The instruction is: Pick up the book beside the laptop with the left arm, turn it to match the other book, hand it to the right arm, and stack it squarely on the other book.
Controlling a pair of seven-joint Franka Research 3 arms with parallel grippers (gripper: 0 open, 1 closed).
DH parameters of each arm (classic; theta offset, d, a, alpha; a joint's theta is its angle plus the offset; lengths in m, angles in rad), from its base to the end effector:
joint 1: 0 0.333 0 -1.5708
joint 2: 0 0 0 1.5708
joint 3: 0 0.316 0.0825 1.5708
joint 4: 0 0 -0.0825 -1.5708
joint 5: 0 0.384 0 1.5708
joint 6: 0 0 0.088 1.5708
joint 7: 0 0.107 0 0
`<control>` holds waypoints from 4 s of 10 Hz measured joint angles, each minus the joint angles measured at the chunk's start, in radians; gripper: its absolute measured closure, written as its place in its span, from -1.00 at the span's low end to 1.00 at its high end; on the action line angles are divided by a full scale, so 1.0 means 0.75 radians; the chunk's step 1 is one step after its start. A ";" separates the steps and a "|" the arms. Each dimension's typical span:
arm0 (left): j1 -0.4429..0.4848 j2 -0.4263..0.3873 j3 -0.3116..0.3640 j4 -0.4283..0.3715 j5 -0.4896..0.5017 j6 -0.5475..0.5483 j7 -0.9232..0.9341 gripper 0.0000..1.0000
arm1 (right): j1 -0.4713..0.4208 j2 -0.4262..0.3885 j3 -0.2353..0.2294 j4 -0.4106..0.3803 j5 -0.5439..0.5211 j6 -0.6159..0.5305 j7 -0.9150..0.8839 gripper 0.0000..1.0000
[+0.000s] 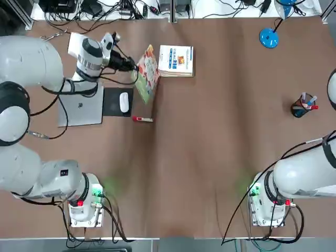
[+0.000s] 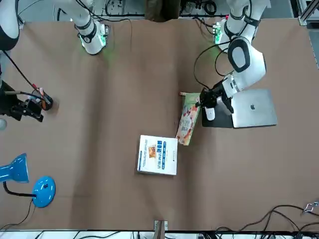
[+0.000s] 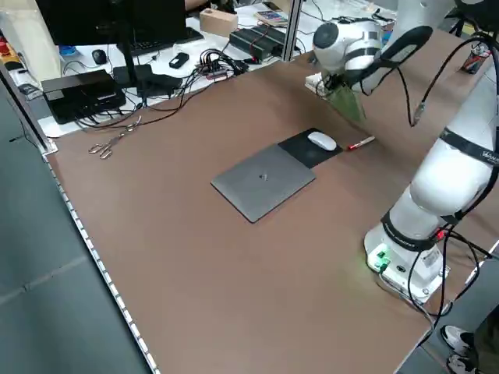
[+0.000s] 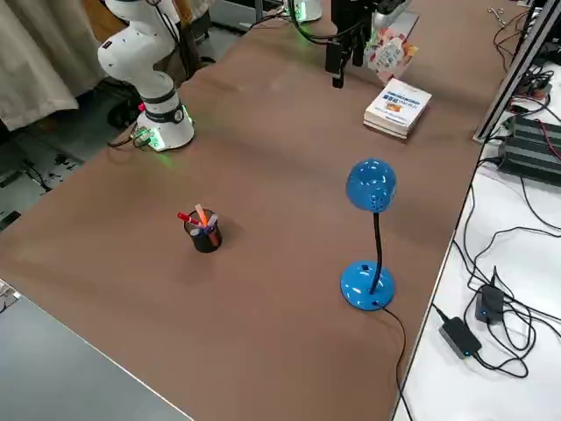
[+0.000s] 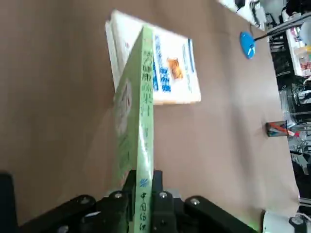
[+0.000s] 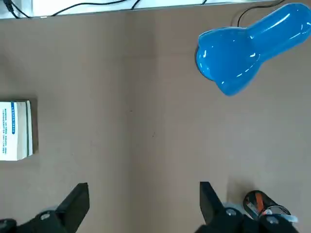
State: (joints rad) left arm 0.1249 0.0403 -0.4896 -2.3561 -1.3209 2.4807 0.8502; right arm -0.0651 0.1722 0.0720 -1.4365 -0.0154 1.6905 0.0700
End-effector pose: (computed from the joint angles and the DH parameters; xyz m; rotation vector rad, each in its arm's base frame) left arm 0.4785 -0.1788 0.3203 2.3210 -0.1635 0.3241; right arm 0.6186 -0.0011 0.5989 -3.1373 0.0996 -0.1292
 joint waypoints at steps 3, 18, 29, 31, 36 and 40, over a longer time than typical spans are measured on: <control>0.090 0.004 0.006 0.098 0.133 -0.171 -0.011 0.68 | -0.008 0.000 -0.002 0.000 0.000 0.000 0.000 -0.99; 0.217 0.361 0.014 0.850 0.663 -0.836 -0.153 0.69 | -0.009 0.000 -0.001 0.000 0.000 0.005 0.000 -1.00; -0.231 1.099 0.090 1.536 0.795 -0.686 -0.097 0.69 | -0.009 0.002 -0.001 0.000 0.000 0.001 0.000 -1.00; -0.289 1.145 0.153 1.583 0.795 -0.665 -0.054 0.69 | -0.009 0.002 0.000 0.000 0.000 0.001 0.000 -1.00; -0.365 1.218 0.240 1.640 0.795 -0.568 0.101 0.69 | -0.009 0.003 0.000 0.000 0.000 0.002 0.000 -0.99; -0.456 1.230 0.325 1.649 0.795 -0.535 0.183 0.69 | -0.009 0.010 -0.001 0.000 0.000 0.002 0.000 -1.00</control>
State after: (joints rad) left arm -0.2172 0.9625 -0.2455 -1.1194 -0.7245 2.0798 0.9871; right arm -0.0715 0.1794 0.0715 -1.4368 -0.0154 1.6918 0.0700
